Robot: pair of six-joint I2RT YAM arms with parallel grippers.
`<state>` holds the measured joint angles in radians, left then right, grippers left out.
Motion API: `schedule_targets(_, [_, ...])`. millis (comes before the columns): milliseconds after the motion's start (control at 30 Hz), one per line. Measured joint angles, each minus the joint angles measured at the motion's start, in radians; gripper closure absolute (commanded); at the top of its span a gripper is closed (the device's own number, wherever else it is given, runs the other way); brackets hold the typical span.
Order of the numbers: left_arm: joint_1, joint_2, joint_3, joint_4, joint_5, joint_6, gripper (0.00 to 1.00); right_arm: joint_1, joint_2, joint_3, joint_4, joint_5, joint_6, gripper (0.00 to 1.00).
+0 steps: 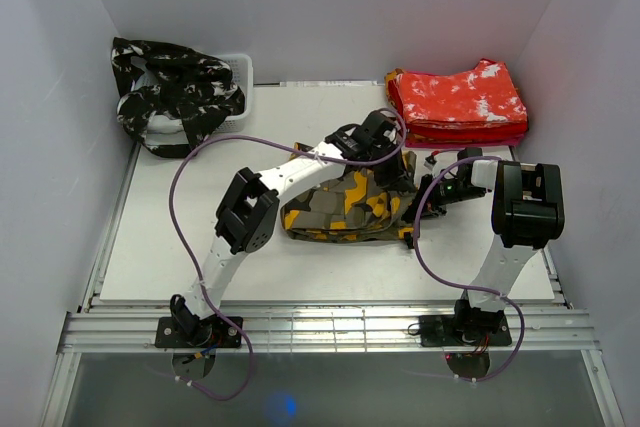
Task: Fold and stack the trousers
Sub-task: Fold the trousers
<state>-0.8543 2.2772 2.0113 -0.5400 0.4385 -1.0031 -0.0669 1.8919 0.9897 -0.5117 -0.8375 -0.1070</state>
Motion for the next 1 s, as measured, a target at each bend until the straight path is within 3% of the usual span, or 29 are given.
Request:
schedule_targets(400, [-0.001,0.117,-0.001,0.065,0.018,-0.028,1.00,0.002,-0.001,0.000,0.004,-0.003,0.005,0.92])
schedule_targets(500, [-0.001,0.126,-0.009,0.073,0.024,-0.028,0.84,0.001,-0.015,0.006,-0.012,0.019,-0.002,0.87])
schedule_targets(567, [-0.001,0.126,-0.009,0.077,0.026,-0.023,0.64,-0.006,-0.029,0.027,-0.045,0.047,-0.026,0.86])
schedule_targets(767, [0.001,0.121,-0.010,0.092,0.045,0.000,0.36,-0.095,-0.044,0.179,-0.221,0.144,-0.191,0.85])
schedule_targets(833, [0.006,0.111,-0.010,0.091,0.051,0.018,0.31,-0.139,-0.048,0.216,-0.277,0.172,-0.242,0.85])
schedule_targets(933, [0.013,0.082,-0.012,0.088,0.063,0.041,0.08,-0.194,-0.049,0.275,-0.357,0.197,-0.291,0.82])
schedule_targets(1000, [0.021,0.040,-0.023,0.085,0.068,0.068,0.02,-0.209,-0.049,0.317,-0.399,0.198,-0.306,0.77])
